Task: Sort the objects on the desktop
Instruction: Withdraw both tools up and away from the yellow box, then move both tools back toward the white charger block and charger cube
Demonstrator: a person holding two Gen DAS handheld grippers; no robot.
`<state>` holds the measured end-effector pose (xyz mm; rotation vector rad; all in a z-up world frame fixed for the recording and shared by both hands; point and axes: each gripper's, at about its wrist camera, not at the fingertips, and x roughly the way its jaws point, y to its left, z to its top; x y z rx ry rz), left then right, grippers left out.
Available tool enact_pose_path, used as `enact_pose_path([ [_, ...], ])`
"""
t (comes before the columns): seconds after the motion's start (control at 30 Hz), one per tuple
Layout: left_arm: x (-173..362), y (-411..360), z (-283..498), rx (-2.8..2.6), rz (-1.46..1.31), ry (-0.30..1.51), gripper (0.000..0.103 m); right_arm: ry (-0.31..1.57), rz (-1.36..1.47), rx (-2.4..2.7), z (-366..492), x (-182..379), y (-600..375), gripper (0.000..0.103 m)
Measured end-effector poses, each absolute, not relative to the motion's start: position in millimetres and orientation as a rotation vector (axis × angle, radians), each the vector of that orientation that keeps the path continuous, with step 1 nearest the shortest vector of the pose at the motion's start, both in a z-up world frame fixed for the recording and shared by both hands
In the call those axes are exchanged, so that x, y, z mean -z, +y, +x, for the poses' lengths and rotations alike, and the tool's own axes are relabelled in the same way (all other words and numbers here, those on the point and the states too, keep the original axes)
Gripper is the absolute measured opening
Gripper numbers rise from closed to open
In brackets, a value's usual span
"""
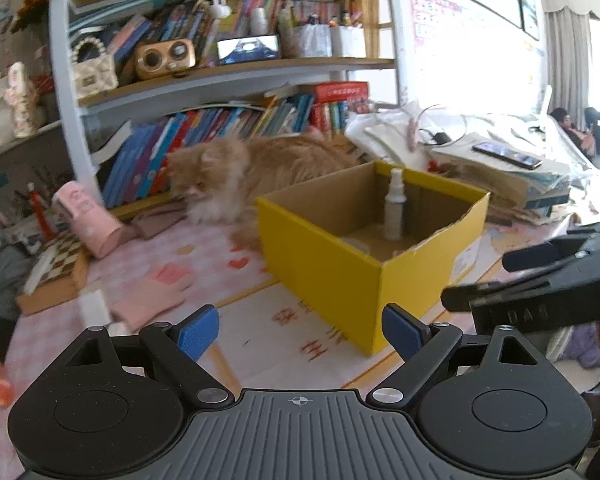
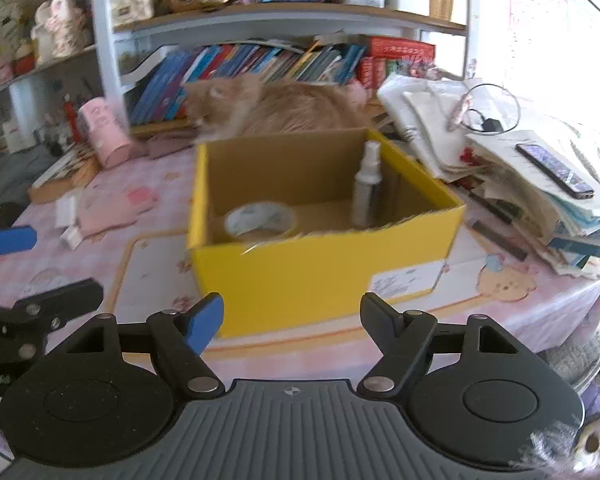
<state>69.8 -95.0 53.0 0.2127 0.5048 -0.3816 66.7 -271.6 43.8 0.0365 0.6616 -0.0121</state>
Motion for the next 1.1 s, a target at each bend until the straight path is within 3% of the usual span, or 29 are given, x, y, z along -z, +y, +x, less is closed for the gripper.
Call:
enact_pose_path([
  [1.1,-29,12,34,0.231,0.148,0.655,0.091,0.791,-0.043,-0.180,48,-9,-143,0.075],
])
